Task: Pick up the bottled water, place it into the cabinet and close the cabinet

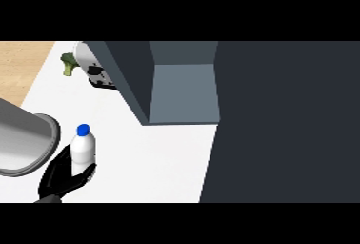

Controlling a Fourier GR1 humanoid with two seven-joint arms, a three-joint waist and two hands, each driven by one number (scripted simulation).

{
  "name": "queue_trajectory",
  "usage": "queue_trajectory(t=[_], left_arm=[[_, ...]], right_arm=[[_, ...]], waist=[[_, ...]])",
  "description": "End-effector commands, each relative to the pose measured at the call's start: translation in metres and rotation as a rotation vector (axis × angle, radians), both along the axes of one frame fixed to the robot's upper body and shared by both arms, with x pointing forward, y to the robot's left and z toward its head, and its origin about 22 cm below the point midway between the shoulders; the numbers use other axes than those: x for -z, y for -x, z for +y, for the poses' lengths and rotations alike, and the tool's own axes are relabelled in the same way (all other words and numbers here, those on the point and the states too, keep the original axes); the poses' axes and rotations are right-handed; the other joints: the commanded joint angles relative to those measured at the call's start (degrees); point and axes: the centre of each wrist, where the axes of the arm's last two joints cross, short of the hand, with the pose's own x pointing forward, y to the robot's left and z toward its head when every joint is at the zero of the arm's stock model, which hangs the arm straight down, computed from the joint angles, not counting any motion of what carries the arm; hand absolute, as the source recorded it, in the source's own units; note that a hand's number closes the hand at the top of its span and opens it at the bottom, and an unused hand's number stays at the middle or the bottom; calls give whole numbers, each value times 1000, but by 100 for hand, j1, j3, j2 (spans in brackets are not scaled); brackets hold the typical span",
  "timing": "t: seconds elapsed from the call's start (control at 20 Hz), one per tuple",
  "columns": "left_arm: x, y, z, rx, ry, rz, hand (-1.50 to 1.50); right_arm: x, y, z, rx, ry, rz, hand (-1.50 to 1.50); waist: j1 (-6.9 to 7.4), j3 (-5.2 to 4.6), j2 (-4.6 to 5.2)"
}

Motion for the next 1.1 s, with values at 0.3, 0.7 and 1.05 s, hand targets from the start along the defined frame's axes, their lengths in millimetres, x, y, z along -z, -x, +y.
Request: queue_trajectory(t=[0.3,0.7,1.05], left_arm=[[1,-11,-34,52,-106,-243,150],[-17,-80,-138,84,-84,-246,150],[-44,-109,-168,186,45,-269,150]], right_arm=[[-13,30,-18,14,-11,-37,-150],[2,22,-37,73,17,-59,-150],[-8,23,-55,90,31,-56,-150]], waist=[[14,2,-5],[-90,8,9],[-43,7,-20]])
